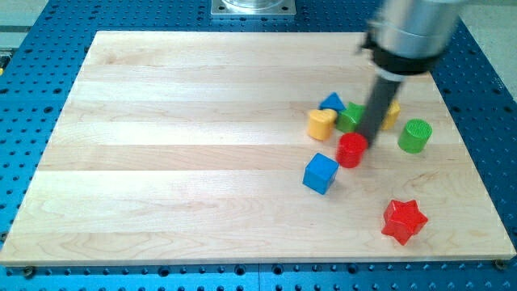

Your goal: Move the yellow heart to the bottom left of the green star

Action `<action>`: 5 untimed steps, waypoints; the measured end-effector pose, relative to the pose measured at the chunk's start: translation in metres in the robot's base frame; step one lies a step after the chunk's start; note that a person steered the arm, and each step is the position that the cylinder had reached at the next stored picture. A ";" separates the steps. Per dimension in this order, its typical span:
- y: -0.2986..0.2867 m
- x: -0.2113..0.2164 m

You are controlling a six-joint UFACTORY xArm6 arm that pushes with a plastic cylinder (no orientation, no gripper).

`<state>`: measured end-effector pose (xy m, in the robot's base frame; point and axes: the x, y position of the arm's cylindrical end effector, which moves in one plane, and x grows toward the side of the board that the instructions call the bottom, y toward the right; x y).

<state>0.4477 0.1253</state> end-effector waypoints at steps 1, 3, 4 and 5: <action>0.040 0.029; -0.010 0.015; -0.052 -0.007; -0.116 0.041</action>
<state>0.4889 0.0095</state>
